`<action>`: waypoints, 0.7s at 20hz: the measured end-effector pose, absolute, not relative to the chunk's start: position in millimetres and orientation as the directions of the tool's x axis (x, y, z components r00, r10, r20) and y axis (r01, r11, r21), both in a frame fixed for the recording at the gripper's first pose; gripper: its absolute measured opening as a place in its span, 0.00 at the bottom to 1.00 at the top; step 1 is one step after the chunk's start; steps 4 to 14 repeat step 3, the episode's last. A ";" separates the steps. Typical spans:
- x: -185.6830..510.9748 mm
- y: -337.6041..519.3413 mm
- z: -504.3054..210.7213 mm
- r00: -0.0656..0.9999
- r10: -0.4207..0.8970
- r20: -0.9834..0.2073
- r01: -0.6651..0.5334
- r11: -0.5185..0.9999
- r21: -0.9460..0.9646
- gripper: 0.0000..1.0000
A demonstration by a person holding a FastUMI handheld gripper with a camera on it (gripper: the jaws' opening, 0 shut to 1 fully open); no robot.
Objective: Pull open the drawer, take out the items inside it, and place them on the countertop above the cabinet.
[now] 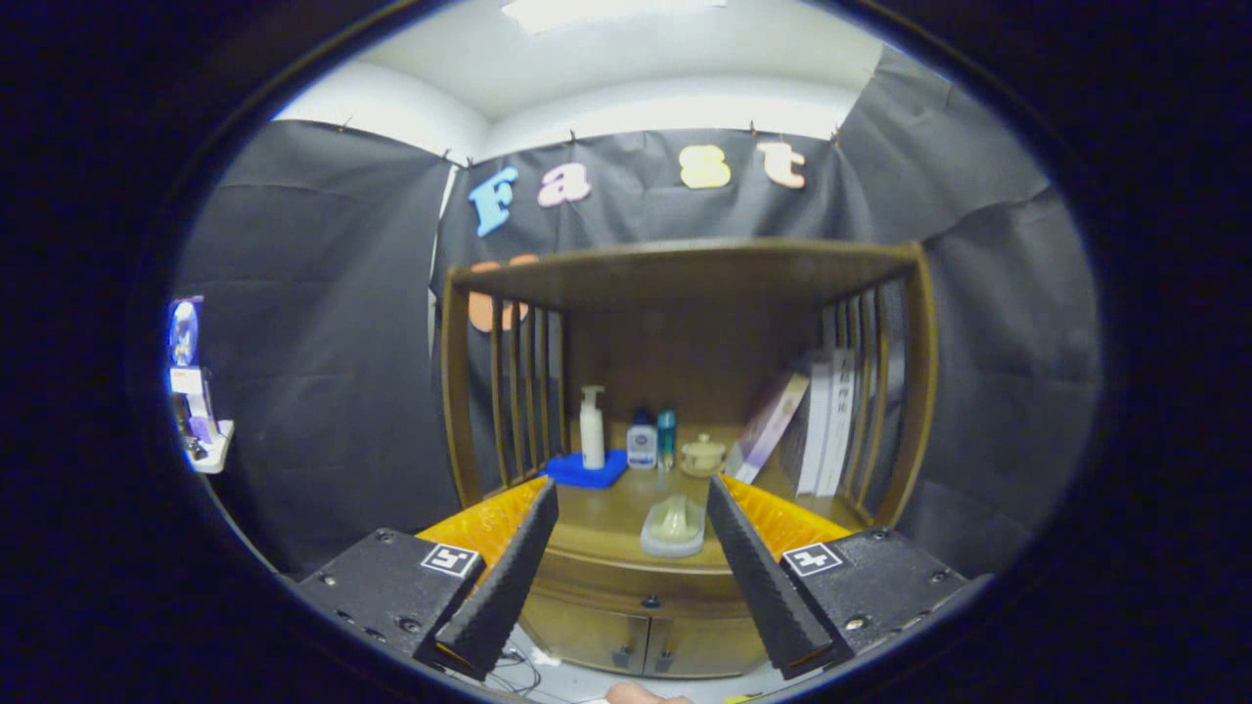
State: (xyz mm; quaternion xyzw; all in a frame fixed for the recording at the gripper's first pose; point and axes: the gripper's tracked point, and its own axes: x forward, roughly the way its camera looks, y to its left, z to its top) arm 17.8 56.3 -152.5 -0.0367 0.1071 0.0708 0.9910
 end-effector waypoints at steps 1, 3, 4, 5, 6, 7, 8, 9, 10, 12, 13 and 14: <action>10.6 52.1 -134.6 0.972 0.134 -0.191 -0.149 0.987 -0.068 0.98; -5.2 44.4 -104.5 0.979 0.129 -0.155 -0.143 0.986 -0.082 0.98; -5.2 44.4 -104.5 0.979 0.129 -0.155 -0.143 0.986 -0.082 0.98; -5.2 44.4 -104.5 0.979 0.129 -0.155 -0.143 0.986 -0.082 0.98; -5.2 44.4 -104.5 0.979 0.129 -0.155 -0.143 0.986 -0.082 0.98; -5.2 44.4 -104.5 0.979 0.129 -0.155 -0.143 0.986 -0.082 0.98; -5.2 44.4 -104.5 0.979 0.129 -0.155 -0.143 0.986 -0.082 0.98; -5.2 44.4 -104.5 0.979 0.129 -0.155 -0.143 0.986 -0.082 0.98; -5.2 44.4 -104.5 0.979 0.129 -0.155 -0.143 0.986 -0.082 0.98; -5.2 44.4 -104.5 0.979 0.129 -0.155 -0.143 0.986 -0.082 0.98; -5.2 44.4 -104.5 0.979 0.129 -0.155 -0.143 0.986 -0.082 0.98; -5.2 44.4 -104.5 0.979 0.129 -0.155 -0.143 0.986 -0.082 0.98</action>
